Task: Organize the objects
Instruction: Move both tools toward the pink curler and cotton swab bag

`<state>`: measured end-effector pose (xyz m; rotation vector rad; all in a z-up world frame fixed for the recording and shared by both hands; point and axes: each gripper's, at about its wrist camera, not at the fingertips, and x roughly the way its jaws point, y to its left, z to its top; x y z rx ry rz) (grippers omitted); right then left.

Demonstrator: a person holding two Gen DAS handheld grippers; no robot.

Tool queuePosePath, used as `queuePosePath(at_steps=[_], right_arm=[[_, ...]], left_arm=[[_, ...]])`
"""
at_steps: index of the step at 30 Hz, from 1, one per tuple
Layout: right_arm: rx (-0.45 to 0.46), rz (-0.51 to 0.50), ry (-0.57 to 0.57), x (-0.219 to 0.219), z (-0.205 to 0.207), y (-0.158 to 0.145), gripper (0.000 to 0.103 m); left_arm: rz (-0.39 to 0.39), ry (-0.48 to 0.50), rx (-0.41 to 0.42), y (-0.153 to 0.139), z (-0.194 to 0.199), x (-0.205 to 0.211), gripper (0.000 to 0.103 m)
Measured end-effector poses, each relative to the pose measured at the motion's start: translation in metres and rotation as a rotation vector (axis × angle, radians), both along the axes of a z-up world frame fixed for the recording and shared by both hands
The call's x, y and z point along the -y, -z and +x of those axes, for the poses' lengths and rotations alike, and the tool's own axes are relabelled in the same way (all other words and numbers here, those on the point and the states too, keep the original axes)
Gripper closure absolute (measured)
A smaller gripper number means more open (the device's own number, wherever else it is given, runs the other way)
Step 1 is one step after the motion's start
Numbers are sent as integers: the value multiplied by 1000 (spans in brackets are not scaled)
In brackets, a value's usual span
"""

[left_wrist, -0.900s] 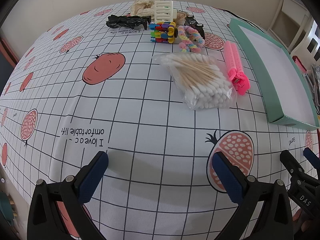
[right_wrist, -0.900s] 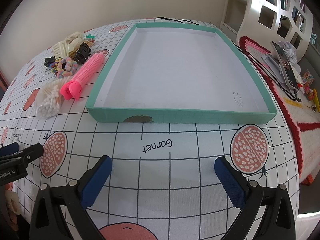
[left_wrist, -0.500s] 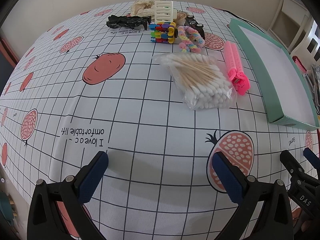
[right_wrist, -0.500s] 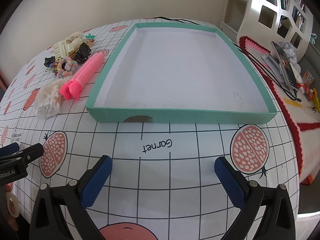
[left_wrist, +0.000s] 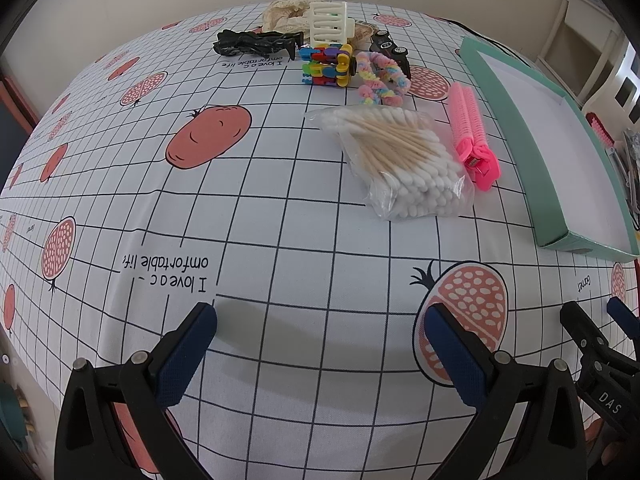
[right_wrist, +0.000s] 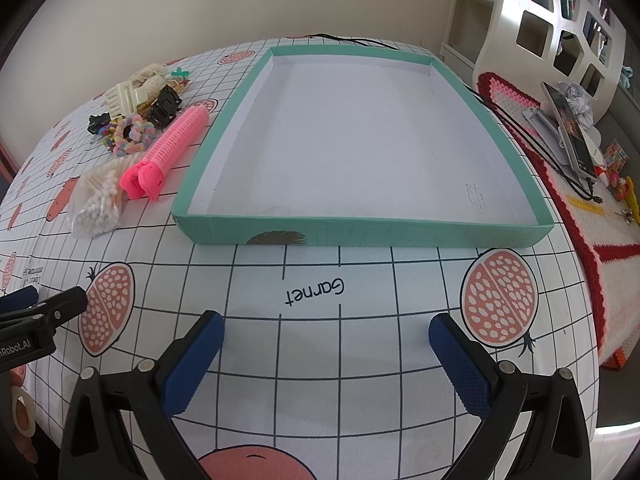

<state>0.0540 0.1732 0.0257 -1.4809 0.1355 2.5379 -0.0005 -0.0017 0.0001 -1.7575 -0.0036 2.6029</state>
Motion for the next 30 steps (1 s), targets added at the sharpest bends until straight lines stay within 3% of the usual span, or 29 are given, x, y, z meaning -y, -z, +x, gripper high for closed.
queuePosePath(at_steps=[13, 21, 30], right_arm=[[-6, 6, 6, -2, 0, -10, 0], [-131, 8, -28, 3, -8, -56, 0], [-243, -2, -143, 28, -58, -103, 0]], left_arm=[[22, -14, 4, -2, -2, 5, 0], [79, -25, -88, -36, -11, 12, 0], [96, 4, -83, -57, -50, -1, 0]])
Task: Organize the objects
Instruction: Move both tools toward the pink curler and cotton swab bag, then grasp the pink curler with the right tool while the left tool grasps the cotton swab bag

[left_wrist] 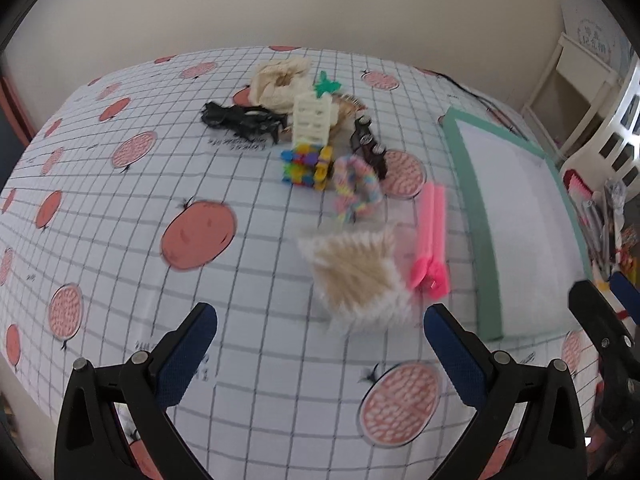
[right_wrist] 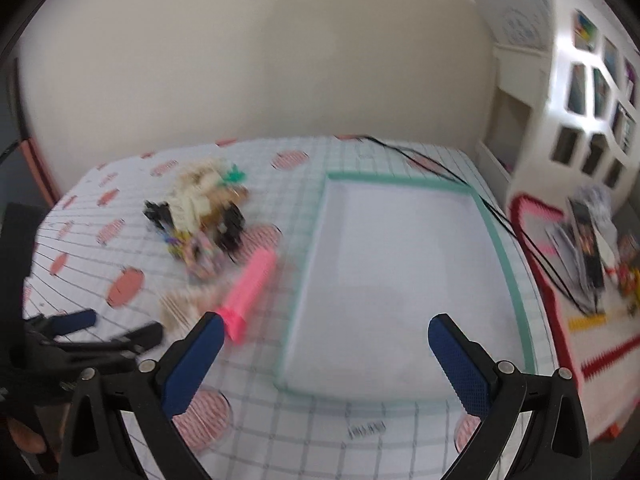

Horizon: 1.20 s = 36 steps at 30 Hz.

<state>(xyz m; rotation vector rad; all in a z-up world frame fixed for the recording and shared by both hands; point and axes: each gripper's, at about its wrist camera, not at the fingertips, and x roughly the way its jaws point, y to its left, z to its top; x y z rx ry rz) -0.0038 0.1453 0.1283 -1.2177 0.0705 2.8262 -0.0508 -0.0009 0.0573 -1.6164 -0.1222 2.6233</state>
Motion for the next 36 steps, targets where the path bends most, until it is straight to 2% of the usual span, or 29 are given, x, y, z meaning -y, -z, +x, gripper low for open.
queuePosePath(at_steps=[5, 10, 13, 16, 22, 28, 32, 36], right_arm=[[-17, -17, -49, 10, -30, -11, 0], [-16, -45, -66, 14, -63, -12, 0], [-14, -83, -69, 17, -77, -10, 2], [4, -95, -75, 20, -87, -5, 7], [76, -134, -104, 26, -101, 17, 21], [122, -182, -115, 32, -106, 34, 34], [162, -187, -129, 37, -109, 46, 48], [206, -209, -132, 38, -112, 57, 54]], left_arm=[[-5, 5, 23, 0, -21, -6, 0], [25, -21, 61, 4, -40, -1, 0], [8, -19, 85, 8, -49, -3, 0], [0, -20, 84, 11, -51, -4, 0], [12, 20, 142, 21, -52, -8, 0], [-17, 40, 157, 31, -56, -6, 0], [-13, 38, 168, 36, -59, -5, 0], [-33, 53, 168, 40, -61, -9, 1]])
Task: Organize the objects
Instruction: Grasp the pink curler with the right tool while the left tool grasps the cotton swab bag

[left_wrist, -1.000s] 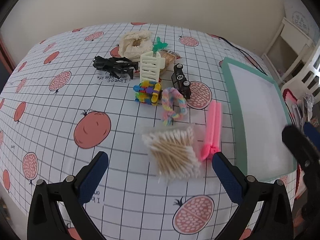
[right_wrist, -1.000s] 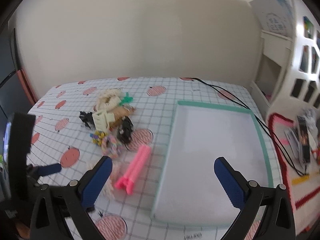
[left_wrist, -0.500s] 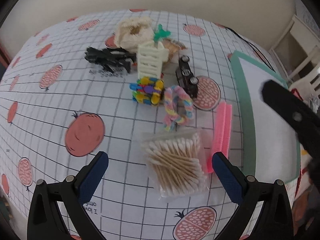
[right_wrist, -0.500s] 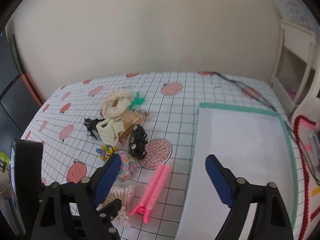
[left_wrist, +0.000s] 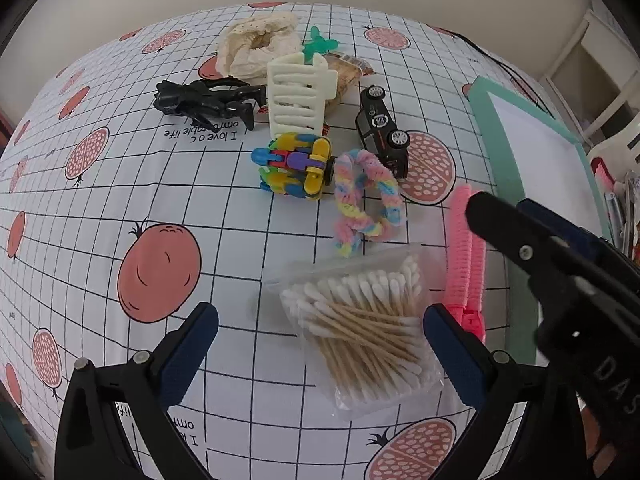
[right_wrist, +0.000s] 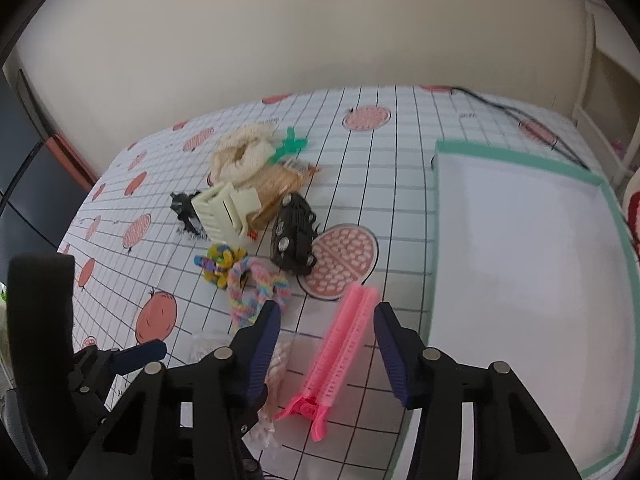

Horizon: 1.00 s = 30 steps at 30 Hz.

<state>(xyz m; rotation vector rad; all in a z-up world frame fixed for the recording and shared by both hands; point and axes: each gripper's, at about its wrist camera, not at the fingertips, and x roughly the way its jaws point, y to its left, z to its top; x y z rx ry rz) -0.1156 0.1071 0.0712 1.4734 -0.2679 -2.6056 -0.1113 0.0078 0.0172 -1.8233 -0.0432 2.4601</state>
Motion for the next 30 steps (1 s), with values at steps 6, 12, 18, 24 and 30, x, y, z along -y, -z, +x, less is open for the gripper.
queuePosePath(at_steps=[6, 12, 18, 24, 30], right_arm=[[44, 9, 2, 2, -3, 11, 59], [92, 10, 8, 1, -3, 23, 65], [120, 2, 12, -1, -2, 31, 66], [124, -9, 15, -2, -2, 32, 66], [132, -21, 16, -1, -3, 35, 66]], left_arm=[[-8, 27, 3, 3, 1, -4, 1], [-9, 25, 10, 5, 1, -3, 1], [-18, 37, 23, 9, 0, -6, 7], [-43, 60, 33, 14, -1, -12, 12], [-59, 66, 30, 14, -2, -16, 12]])
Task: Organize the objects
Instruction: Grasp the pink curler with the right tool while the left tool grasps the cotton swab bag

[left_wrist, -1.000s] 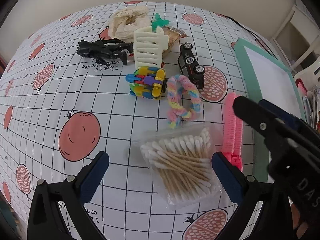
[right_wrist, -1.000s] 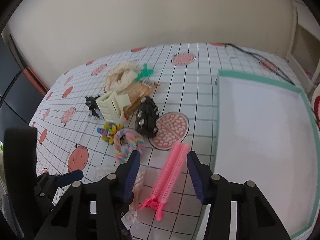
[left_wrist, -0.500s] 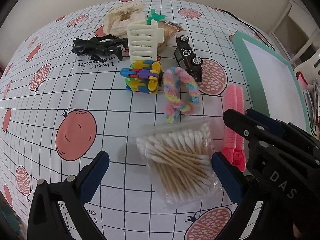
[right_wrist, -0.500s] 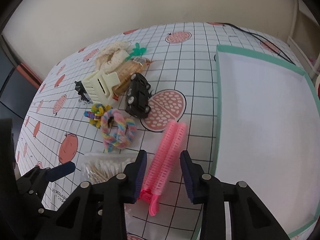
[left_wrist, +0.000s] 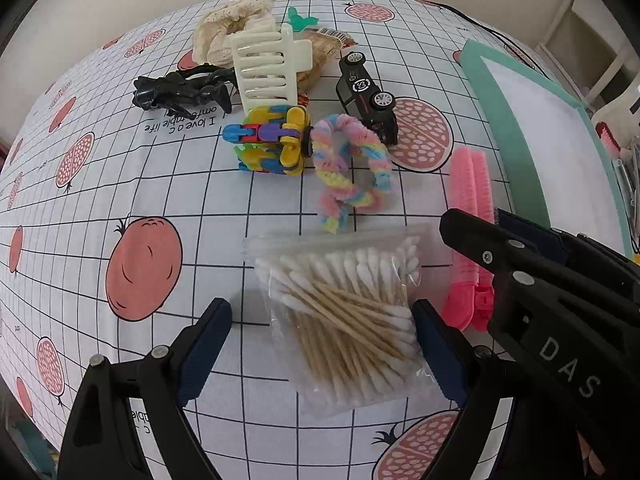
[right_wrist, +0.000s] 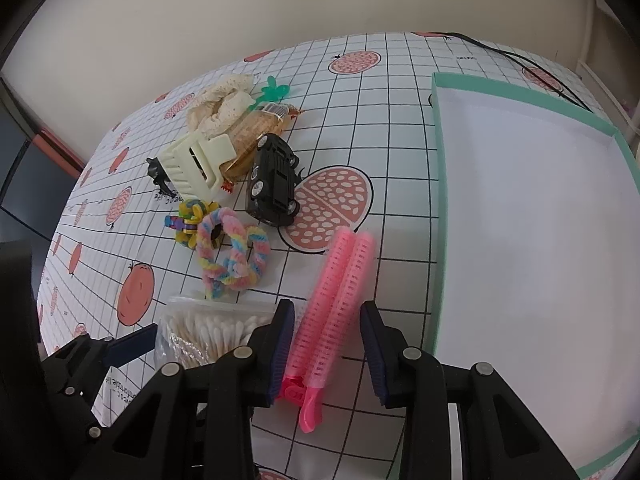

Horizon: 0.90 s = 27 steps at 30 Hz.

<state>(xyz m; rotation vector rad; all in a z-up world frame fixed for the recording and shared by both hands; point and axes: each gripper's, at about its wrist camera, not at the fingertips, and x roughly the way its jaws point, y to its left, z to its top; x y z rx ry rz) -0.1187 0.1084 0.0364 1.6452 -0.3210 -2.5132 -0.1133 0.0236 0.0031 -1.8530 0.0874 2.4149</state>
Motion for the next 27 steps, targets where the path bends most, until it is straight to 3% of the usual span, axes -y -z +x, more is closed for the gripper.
queuePosePath(at_steps=[8, 19, 27], right_arm=[[-14, 10, -10, 2, 1, 1, 66], [-13, -7, -17, 0, 1, 2, 67], [-14, -15, -20, -1, 4, 3, 69]], left_arm=[[-9, 8, -15, -2, -6, -2, 18], [-3, 11, -39, -7, -16, 1, 38], [22, 5, -46, -9, -28, 8, 47]])
